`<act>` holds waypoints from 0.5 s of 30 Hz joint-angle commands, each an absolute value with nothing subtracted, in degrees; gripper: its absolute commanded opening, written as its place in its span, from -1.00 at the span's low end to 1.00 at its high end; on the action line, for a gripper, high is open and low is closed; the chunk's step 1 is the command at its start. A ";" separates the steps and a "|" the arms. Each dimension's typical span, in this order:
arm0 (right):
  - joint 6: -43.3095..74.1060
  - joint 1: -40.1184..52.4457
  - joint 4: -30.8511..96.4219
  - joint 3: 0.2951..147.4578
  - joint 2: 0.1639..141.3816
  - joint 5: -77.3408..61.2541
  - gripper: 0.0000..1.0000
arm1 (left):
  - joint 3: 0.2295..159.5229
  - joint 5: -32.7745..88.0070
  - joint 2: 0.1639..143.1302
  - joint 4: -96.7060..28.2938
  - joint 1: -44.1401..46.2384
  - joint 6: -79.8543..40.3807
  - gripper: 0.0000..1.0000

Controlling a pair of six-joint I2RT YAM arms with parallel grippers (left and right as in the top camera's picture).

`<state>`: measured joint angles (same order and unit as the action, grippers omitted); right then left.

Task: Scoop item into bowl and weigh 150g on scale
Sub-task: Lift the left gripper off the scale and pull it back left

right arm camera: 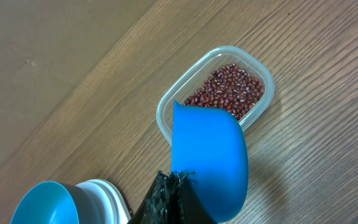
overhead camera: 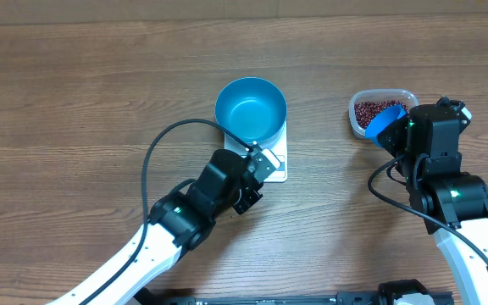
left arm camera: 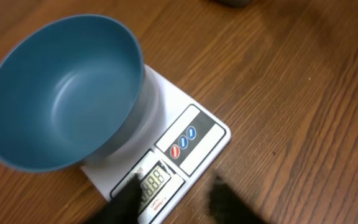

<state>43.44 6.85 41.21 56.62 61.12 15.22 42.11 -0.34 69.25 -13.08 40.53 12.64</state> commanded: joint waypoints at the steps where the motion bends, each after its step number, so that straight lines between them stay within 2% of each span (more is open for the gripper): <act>1: 43.03 7.16 40.84 58.48 60.60 15.38 -0.92 | 42.28 -3.42 64.79 -14.87 40.86 9.13 0.99; 15: 43.03 7.16 40.86 58.48 60.62 15.38 -0.92 | 43.72 -5.43 52.90 -23.79 40.73 7.44 0.99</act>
